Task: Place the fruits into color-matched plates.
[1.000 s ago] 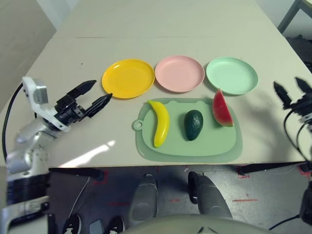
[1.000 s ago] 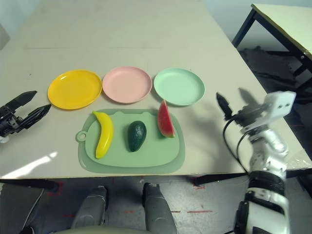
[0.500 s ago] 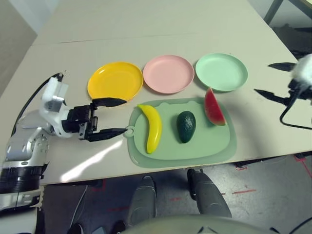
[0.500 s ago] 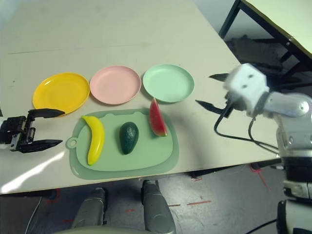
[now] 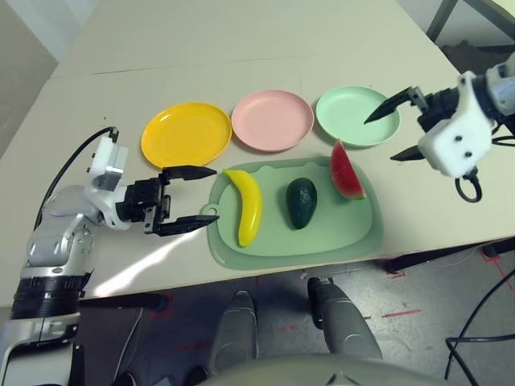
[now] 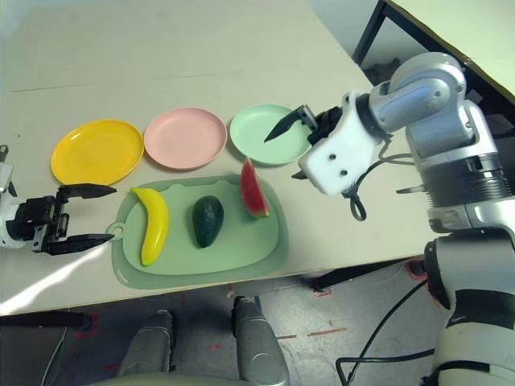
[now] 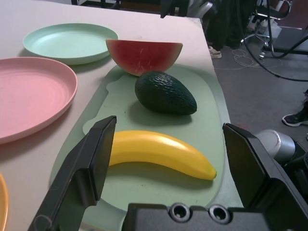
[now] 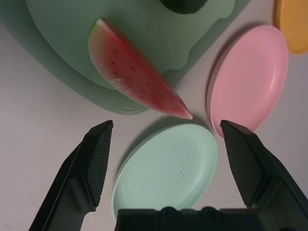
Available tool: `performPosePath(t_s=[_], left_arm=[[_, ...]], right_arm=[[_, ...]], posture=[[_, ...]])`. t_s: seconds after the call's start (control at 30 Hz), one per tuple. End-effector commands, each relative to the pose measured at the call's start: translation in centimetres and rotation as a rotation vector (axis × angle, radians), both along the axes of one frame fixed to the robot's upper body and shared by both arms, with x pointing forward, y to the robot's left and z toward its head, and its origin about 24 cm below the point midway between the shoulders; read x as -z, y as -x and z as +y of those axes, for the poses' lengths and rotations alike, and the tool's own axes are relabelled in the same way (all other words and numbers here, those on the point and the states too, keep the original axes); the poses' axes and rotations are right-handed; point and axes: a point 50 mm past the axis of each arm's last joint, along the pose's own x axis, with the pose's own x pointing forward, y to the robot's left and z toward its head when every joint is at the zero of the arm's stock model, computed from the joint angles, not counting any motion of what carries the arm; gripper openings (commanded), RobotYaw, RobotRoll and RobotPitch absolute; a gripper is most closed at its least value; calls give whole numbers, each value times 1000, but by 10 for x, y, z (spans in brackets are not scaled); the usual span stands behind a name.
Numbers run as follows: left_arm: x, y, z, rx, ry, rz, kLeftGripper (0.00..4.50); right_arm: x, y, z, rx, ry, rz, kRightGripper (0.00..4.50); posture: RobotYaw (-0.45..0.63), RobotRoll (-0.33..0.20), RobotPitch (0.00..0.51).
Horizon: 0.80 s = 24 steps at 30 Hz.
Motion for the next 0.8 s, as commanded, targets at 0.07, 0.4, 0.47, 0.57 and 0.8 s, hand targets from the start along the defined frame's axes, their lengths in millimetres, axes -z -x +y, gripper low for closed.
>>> performPosePath(t_s=[0.07,0.4,0.47,0.57,0.8], left_arm=[[1,1,-3,6,-22,-2,4500],[-1,-1,-5,11,-49,-3,4500],[-1,-1,-4,9,-62,-1,4500],[-1,0,-3,7,-61,0,4500],[-4,0,-2,-9,-70,-9,4500]], right_arm=[[6,-7,8,-48,60,6,4480],[39,-18,17,-88,108,85,4480],[42,-18,19,-96,108,89,4480],[52,-20,21,-101,119,102,4480],[67,-26,24,-83,143,125,4480]], posture=[[-91,0,215],[-71,0,224],[-71,0,224],[-71,0,224],[-48,0,224]])
